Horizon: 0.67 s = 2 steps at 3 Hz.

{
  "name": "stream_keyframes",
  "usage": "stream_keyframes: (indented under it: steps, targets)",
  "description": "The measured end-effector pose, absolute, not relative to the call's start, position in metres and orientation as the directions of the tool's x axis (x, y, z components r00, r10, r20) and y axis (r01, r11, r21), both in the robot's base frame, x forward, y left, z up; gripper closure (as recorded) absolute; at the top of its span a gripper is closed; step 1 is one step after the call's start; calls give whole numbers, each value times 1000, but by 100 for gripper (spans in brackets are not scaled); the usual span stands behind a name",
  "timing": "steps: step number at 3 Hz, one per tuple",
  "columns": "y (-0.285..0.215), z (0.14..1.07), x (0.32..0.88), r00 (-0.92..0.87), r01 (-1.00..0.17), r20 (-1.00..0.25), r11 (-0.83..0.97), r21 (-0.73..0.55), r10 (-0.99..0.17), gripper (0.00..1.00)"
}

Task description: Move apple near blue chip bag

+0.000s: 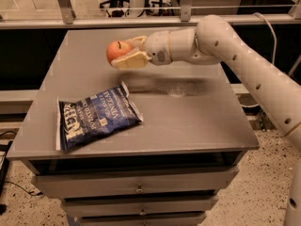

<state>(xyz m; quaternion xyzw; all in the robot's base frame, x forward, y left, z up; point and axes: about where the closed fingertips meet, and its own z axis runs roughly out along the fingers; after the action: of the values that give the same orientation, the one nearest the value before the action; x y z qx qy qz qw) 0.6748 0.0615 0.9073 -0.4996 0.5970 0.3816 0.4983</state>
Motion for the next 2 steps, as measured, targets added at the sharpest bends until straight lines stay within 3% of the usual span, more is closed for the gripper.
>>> stream_keyframes:
  steps: [2]
  targets:
    - [8, 887, 636, 31, -984, -961, 158, -77, -275, 100]
